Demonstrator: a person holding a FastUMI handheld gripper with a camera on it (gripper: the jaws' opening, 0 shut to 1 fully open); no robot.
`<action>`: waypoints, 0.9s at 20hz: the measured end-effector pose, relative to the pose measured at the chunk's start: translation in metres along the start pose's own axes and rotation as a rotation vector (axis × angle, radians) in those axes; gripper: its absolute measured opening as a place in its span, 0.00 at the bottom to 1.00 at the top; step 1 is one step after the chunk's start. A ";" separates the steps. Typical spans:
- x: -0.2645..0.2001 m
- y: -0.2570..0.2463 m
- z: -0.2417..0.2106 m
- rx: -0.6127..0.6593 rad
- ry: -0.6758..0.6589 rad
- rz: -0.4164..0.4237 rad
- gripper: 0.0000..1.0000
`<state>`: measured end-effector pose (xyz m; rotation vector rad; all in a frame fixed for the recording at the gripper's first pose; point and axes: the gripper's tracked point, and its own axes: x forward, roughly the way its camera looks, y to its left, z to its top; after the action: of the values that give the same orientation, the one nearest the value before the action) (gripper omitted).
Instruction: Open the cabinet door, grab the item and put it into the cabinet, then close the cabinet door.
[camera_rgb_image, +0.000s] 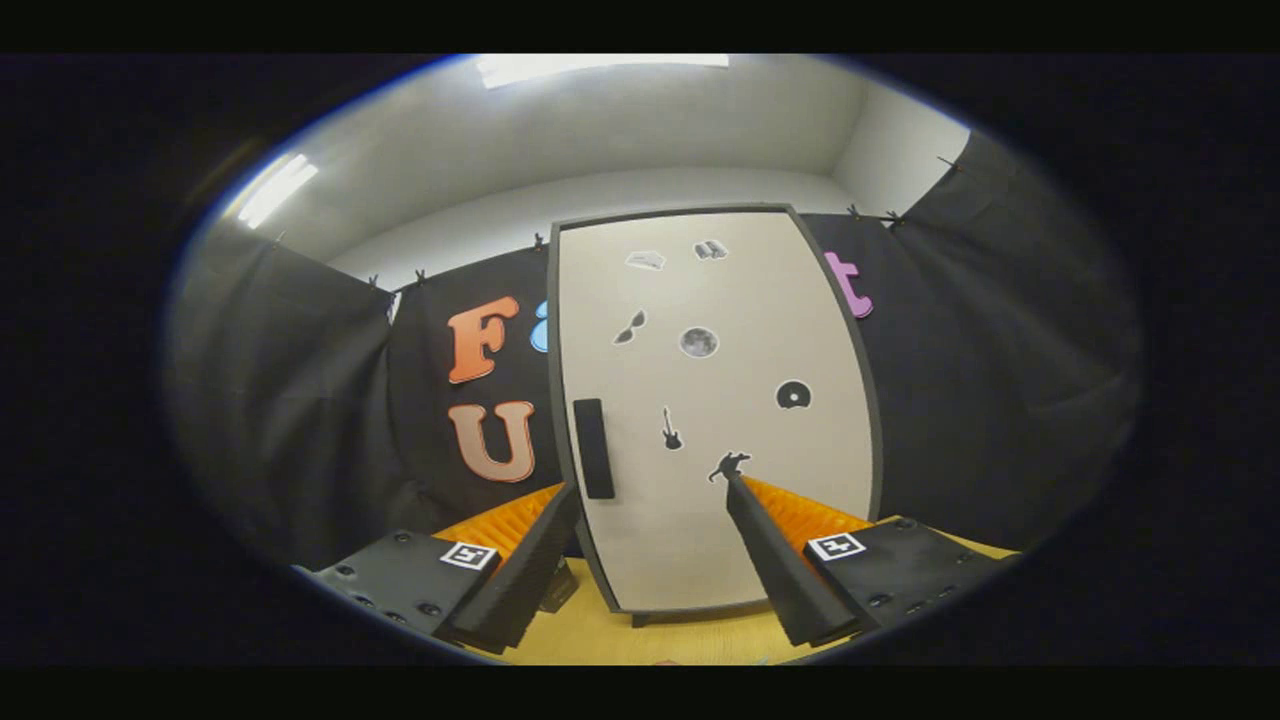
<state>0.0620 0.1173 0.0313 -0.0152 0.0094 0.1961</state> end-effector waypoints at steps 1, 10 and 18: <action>0.011 0.006 0.004 0.000 0.004 0.016 0.97; 0.121 0.060 0.006 -0.093 0.057 0.079 0.97; 0.178 0.068 -0.025 -0.119 0.127 0.003 0.94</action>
<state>0.2229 0.2181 0.0035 -0.1458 0.1241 0.1983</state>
